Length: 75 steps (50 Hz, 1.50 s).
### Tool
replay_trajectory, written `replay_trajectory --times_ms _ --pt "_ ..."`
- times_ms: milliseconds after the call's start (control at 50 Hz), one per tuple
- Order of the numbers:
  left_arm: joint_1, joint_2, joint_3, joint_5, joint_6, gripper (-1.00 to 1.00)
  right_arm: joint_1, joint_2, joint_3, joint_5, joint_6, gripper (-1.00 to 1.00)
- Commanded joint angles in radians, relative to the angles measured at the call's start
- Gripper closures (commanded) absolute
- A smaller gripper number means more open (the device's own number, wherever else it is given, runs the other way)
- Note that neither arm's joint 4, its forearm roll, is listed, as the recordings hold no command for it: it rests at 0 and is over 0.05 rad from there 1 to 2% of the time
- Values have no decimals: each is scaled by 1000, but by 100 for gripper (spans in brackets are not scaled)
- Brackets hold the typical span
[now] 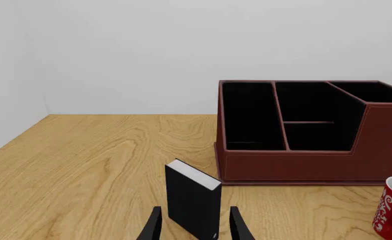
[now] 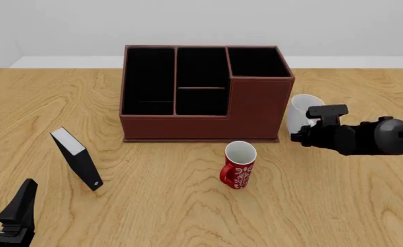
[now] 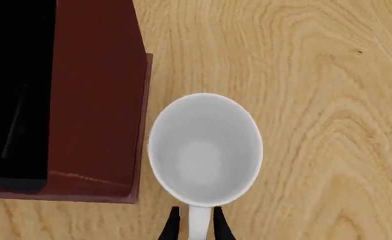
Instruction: Pick up the white mug and place it to the right of the caddy.
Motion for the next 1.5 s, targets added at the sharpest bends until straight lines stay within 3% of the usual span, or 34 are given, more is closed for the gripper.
replay_trajectory --times_ms 20,400,760,1500 --pt "0 0 0 0 0 -100 15 87 -4 -4 31 -100" --pt "0 0 0 0 0 -100 16 87 0 -8 31 -100" --pt "0 0 0 0 0 -100 5 -40 78 -20 24 -100" --pt "0 0 0 0 0 -100 6 -130 152 -39 25 -100"
